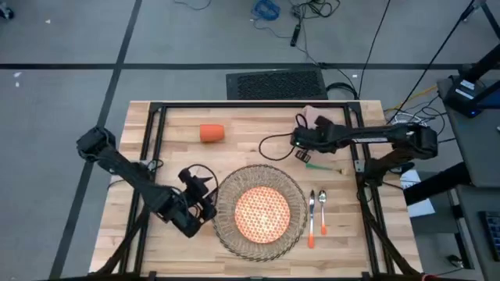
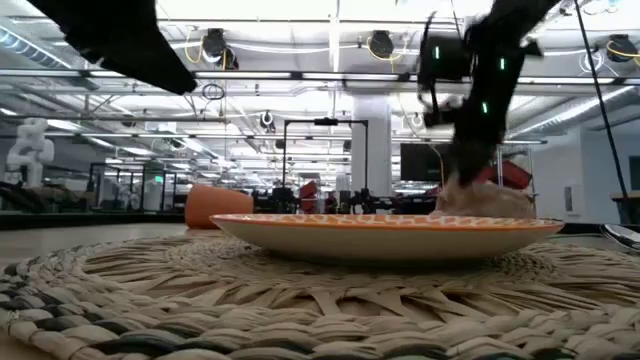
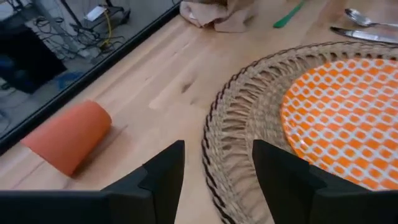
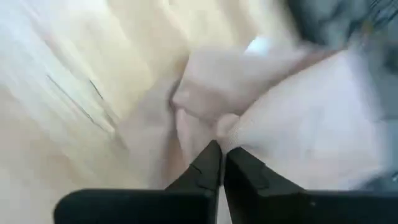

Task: Set table place
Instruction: Fold the white napkin

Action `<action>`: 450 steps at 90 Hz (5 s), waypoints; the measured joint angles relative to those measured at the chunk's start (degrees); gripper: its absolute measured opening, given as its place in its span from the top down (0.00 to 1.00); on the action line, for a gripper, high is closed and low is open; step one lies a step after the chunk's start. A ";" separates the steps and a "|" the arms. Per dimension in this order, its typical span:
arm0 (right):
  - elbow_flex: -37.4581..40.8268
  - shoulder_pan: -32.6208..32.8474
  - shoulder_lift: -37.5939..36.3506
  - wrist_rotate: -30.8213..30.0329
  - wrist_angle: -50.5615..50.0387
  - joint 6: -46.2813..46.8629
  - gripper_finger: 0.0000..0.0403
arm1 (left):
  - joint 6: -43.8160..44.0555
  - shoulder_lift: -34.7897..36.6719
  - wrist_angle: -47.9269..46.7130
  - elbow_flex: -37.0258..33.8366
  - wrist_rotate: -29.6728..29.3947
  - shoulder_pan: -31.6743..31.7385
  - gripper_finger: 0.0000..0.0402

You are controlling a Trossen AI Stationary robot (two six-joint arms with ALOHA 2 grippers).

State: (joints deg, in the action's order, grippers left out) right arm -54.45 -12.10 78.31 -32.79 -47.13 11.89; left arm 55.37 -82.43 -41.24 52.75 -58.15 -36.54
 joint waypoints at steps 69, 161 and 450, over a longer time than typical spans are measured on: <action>-26.04 20.37 -10.08 12.24 -9.98 -0.66 1.00 | -35.15 -6.71 38.82 -0.02 13.24 14.25 0.56; -25.99 26.30 -5.78 13.43 -2.93 -0.63 1.00 | -47.79 -18.50 64.28 1.70 17.59 19.99 0.24; -0.29 24.92 9.58 10.08 73.26 -19.17 0.79 | -43.34 -9.33 -16.86 59.63 52.39 34.28 1.00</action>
State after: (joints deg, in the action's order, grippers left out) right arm -54.74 12.82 87.90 -22.71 26.14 -7.27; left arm 12.02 -91.77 -58.09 112.38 -5.76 -2.26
